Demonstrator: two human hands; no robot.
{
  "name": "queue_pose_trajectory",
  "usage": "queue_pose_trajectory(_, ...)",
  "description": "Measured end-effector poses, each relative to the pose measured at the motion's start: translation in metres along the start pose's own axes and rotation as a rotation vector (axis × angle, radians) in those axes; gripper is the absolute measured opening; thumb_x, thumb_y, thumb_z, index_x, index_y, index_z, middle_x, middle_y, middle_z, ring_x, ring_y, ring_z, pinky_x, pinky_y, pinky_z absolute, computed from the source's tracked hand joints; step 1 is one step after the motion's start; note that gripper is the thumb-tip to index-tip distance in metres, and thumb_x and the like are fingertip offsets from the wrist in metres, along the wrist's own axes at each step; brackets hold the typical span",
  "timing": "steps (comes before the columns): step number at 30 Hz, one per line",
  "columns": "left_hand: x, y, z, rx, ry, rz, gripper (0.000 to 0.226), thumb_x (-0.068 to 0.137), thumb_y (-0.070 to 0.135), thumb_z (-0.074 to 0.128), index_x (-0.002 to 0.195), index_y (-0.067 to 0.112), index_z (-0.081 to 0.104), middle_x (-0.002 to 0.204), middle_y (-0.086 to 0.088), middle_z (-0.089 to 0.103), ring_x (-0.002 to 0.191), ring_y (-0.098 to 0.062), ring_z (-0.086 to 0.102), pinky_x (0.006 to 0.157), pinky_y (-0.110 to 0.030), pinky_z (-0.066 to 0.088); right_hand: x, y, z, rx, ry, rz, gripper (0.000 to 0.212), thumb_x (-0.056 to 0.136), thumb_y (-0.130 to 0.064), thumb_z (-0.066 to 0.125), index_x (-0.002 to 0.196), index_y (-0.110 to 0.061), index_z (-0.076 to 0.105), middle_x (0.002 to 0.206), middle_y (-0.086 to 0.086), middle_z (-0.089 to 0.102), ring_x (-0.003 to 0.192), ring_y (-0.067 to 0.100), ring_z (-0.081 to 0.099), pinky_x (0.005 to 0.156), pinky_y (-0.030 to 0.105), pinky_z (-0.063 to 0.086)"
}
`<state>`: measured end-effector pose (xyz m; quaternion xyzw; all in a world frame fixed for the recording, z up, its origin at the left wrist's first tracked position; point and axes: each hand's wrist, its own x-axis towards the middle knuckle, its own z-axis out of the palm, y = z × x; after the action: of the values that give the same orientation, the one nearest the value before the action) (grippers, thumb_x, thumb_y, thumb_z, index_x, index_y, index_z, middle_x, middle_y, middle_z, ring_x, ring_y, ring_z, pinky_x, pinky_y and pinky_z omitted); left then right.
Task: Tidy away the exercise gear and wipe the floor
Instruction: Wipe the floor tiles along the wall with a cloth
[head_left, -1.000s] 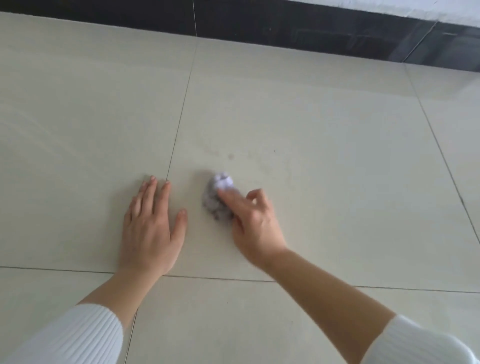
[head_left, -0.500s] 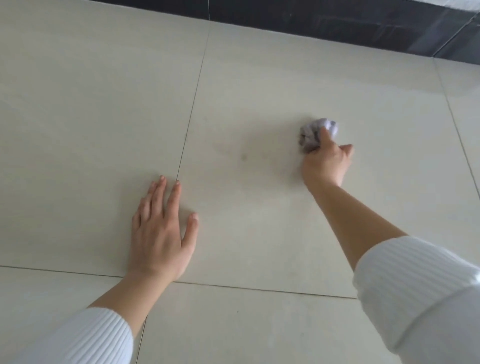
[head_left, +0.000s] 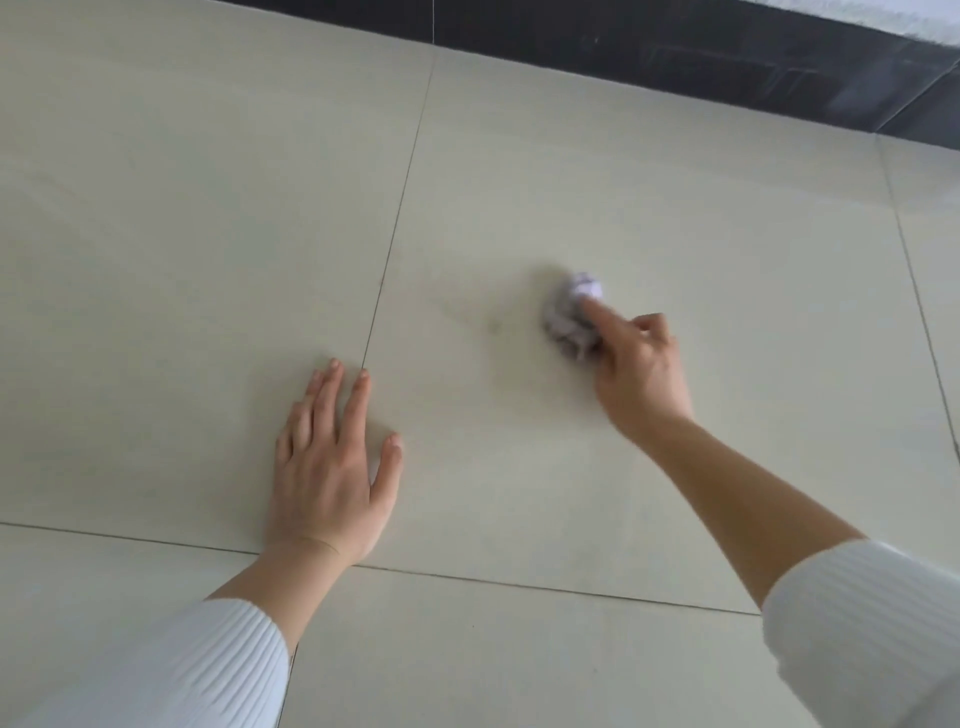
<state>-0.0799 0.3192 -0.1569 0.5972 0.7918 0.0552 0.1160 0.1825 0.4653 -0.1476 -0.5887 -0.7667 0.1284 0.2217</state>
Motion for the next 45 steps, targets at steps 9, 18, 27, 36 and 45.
queue_pose_trajectory(9, 0.0, 0.0, 0.0, 0.007, 0.021, 0.017, 0.066, 0.089, 0.047, 0.028, 0.148, 0.016, 0.029, 0.158, -0.009, 0.021, 0.143, -0.027, 0.02, 0.11, -0.041, 0.02, 0.094, -0.009, 0.025, -0.05, 0.116, 0.519, 0.057, 0.08, -0.003, 0.038, 0.132, -0.023, 0.048, 0.095, -0.005, 0.048, 0.106, 0.031, 0.041, 0.096, 0.034, 0.038)
queue_pose_trajectory(18, 0.001, 0.002, -0.001, 0.009, 0.017, 0.01, 0.065, 0.088, 0.046, 0.033, 0.145, 0.015, 0.033, 0.157, -0.011, 0.024, 0.142, -0.026, 0.021, 0.111, -0.041, 0.02, 0.006, -0.115, 0.061, 0.341, -0.324, -0.317, 0.051, 0.083, -0.013, 0.037, 0.125, -0.025, 0.064, 0.09, 0.008, 0.053, 0.092, 0.028, 0.048, 0.077, 0.026, 0.044)
queue_pose_trajectory(27, 0.001, 0.001, -0.003, 0.004, -0.009, 0.007, 0.067, 0.089, 0.046, 0.031, 0.148, 0.015, 0.03, 0.158, -0.009, 0.02, 0.143, -0.027, 0.021, 0.112, -0.04, 0.017, 0.107, -0.009, 0.024, 0.07, 0.112, 0.469, 0.041, 0.089, -0.018, 0.046, 0.126, -0.027, 0.059, 0.095, 0.01, 0.054, 0.107, 0.031, 0.05, 0.091, 0.034, 0.04)
queue_pose_trajectory(36, 0.0, 0.001, -0.002, -0.021, -0.008, 0.019, 0.067, 0.088, 0.045, 0.034, 0.148, 0.014, 0.032, 0.158, -0.01, 0.021, 0.143, -0.027, 0.024, 0.115, -0.039, 0.016, 0.142, -0.102, 0.072, 0.046, -0.024, 0.373, 0.049, 0.088, -0.008, 0.038, 0.13, -0.028, 0.052, 0.079, -0.011, 0.031, 0.107, 0.03, 0.041, 0.094, 0.032, 0.034)
queue_pose_trajectory(45, 0.001, 0.003, -0.004, -0.034, -0.039, 0.015, 0.067, 0.089, 0.046, 0.036, 0.148, 0.015, 0.032, 0.157, -0.01, 0.025, 0.144, -0.025, 0.023, 0.116, -0.04, 0.016, 0.04, -0.147, 0.09, 0.263, -0.327, -0.401, 0.052, 0.08, 0.001, 0.047, 0.126, -0.018, 0.063, 0.118, 0.002, 0.067, 0.088, 0.025, 0.04, 0.078, 0.04, 0.048)
